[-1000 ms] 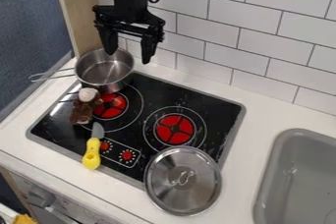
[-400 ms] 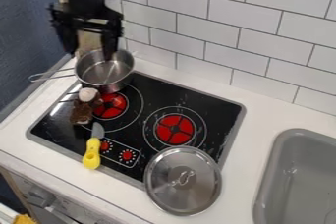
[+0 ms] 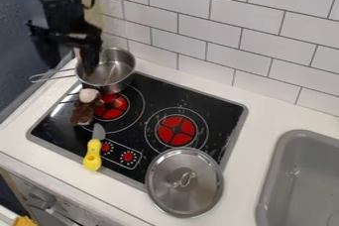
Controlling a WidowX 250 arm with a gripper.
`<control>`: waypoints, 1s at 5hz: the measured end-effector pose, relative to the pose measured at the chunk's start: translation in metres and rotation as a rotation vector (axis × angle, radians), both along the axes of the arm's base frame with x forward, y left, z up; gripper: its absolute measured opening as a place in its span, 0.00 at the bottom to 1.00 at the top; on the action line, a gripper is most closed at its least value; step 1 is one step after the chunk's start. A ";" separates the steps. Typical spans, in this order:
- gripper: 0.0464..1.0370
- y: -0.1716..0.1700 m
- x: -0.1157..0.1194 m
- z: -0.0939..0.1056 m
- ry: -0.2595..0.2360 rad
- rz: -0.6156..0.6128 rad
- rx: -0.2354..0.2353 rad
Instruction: Move the toy to the right side of the burner
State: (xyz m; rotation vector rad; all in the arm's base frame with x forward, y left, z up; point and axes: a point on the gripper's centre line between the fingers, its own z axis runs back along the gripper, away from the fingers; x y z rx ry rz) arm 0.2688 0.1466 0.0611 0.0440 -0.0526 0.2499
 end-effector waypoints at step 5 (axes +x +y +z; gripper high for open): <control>0.91 -0.008 -0.009 -0.058 0.095 -0.039 -0.019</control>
